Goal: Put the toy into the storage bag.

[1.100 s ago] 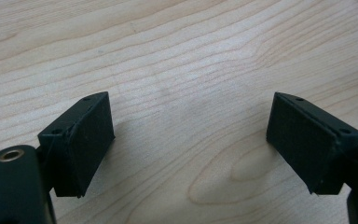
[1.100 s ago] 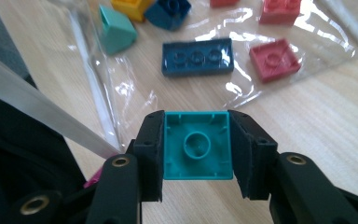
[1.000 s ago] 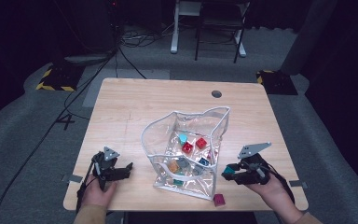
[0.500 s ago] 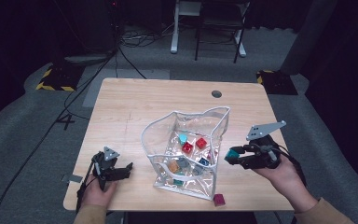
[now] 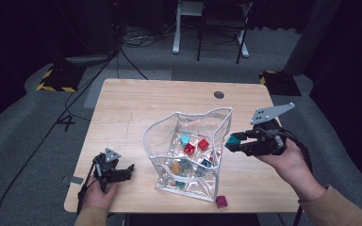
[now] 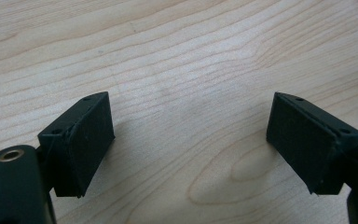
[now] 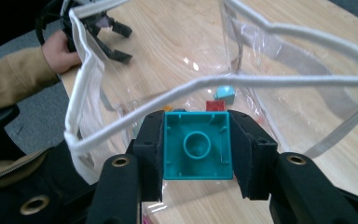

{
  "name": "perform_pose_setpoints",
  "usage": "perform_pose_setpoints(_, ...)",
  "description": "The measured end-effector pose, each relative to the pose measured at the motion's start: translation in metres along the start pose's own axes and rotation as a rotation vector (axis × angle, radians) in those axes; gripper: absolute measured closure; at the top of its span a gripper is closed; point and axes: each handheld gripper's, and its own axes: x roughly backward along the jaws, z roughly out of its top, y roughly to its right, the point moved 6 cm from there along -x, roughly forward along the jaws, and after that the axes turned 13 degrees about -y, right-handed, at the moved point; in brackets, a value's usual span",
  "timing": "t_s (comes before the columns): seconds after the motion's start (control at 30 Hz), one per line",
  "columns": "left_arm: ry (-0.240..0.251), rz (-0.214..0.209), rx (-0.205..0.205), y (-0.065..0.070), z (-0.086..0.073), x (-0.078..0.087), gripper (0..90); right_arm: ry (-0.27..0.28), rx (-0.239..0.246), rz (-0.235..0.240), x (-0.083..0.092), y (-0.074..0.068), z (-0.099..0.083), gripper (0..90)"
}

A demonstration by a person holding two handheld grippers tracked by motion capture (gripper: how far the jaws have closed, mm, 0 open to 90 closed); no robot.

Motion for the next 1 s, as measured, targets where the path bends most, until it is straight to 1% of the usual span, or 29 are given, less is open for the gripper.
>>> perform_pose_setpoints(0.37, 0.000, 0.000, 0.000, 0.000, 0.000, 0.000, 15.2, 0.021, 0.023, -0.008, 0.004, 0.006, 0.035, 58.6)
perform_pose_setpoints(0.53, 0.000, 0.000, 0.000, 0.000, 0.000, 0.000, 15.2, 0.009, 0.039, -0.012, 0.001, 0.006, 0.049, 58.6)
perform_pose_setpoints(0.67, 0.000, 0.000, 0.000, 0.000, 0.000, 0.000, 15.2, -0.001, 0.043, -0.013, -0.003, 0.004, 0.063, 58.6)
perform_pose_setpoints(0.77, 0.000, 0.000, 0.000, 0.000, 0.000, 0.000, 15.2, -0.009, 0.056, -0.019, -0.007, 0.001, 0.072, 58.6)
perform_pose_setpoints(1.0, 0.000, 0.000, 0.000, 0.000, 0.000, 0.000, 15.2, -0.043, 0.078, -0.025, -0.021, -0.004, 0.090, 58.6)
